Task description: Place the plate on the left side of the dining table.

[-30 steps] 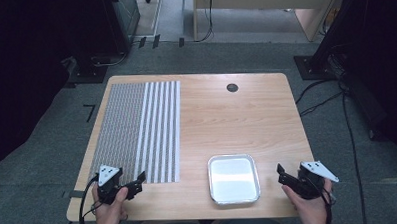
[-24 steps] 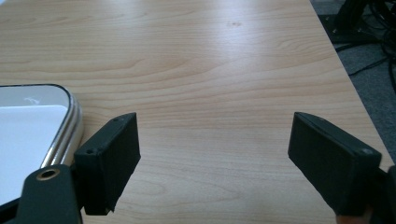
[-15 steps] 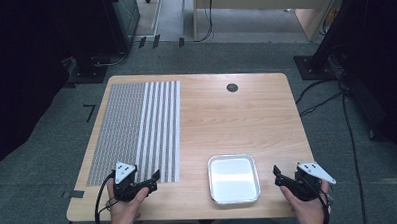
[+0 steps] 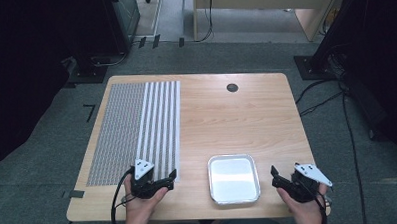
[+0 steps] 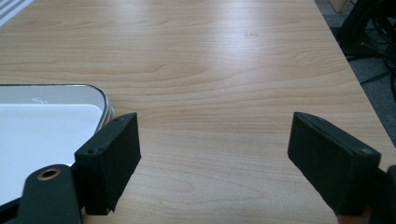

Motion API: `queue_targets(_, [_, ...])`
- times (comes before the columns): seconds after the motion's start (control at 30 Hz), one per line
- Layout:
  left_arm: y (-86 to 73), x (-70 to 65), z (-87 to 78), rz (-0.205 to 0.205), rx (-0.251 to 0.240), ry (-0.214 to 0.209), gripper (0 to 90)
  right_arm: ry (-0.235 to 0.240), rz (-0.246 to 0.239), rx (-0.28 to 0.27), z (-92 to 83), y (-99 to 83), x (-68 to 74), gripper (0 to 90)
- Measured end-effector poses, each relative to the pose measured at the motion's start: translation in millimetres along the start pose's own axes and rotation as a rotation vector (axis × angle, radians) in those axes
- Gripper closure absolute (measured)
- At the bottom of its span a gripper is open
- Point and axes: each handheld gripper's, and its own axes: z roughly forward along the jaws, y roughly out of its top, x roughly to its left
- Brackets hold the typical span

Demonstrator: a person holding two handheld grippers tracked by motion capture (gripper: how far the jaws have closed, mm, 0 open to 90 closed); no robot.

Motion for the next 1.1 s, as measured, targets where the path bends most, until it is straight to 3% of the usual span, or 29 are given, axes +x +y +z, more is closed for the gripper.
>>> queue_targets(0.37, [11.3, -23.9, 11.3, 0.015, 0.006, -0.045, 14.8, -0.008, -0.008, -0.001, -1.8, -0.1, 7.3, 19.7])
queue_targets(0.67, [17.0, -41.0, 20.6, 0.036, 0.017, -0.058, 16.3, 0.017, -0.006, -0.026, -5.0, 0.0, 11.1, 28.8])
queue_targets(0.83, [19.2, -46.4, 25.0, 0.025, 0.018, -0.061, 24.8, 0.077, -0.011, -0.016, -4.8, -0.5, 11.8, 39.0])
queue_targets(1.1, [18.5, -59.1, 32.8, 0.022, 0.019, -0.126, 40.0, 0.127, -0.031, -0.011, -6.2, -2.6, 16.9, 54.0])
